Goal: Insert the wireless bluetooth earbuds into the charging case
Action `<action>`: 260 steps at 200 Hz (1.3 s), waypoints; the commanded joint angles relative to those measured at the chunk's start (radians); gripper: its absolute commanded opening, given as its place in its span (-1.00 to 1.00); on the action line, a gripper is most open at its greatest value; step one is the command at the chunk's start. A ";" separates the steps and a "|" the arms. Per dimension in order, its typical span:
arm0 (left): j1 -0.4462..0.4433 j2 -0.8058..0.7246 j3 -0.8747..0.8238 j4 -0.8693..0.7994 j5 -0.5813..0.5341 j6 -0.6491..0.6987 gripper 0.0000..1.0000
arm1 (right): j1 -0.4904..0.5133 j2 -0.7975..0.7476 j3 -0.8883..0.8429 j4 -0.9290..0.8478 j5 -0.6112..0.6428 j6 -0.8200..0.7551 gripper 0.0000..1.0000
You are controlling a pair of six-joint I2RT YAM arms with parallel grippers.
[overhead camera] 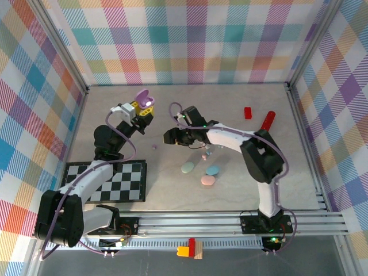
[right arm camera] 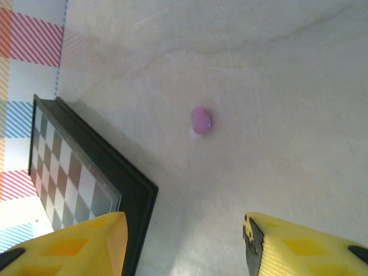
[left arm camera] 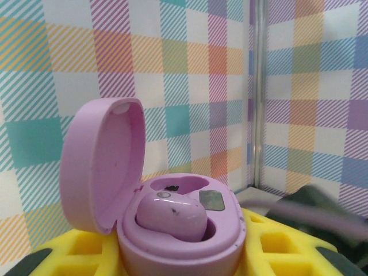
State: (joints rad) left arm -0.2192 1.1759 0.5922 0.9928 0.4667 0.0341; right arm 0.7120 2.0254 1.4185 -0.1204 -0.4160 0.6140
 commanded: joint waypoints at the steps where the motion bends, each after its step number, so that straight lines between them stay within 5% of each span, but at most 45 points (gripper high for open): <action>1: 0.004 -0.042 0.014 -0.003 0.046 -0.039 -0.35 | 0.018 0.086 0.099 -0.004 -0.011 0.050 0.06; 121: 0.004 -0.065 0.014 -0.036 0.127 -0.058 -0.41 | 0.073 0.447 0.549 -0.262 -0.015 0.012 -0.03; 260: 0.004 -0.082 0.009 -0.051 0.075 -0.056 -0.42 | 0.112 0.414 0.519 -0.300 0.013 -0.011 -0.22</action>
State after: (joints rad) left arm -0.2192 1.1099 0.5922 0.9176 0.5560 -0.0116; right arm 0.8009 2.4512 1.9598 -0.3679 -0.3893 0.6117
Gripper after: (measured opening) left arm 0.359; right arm 0.411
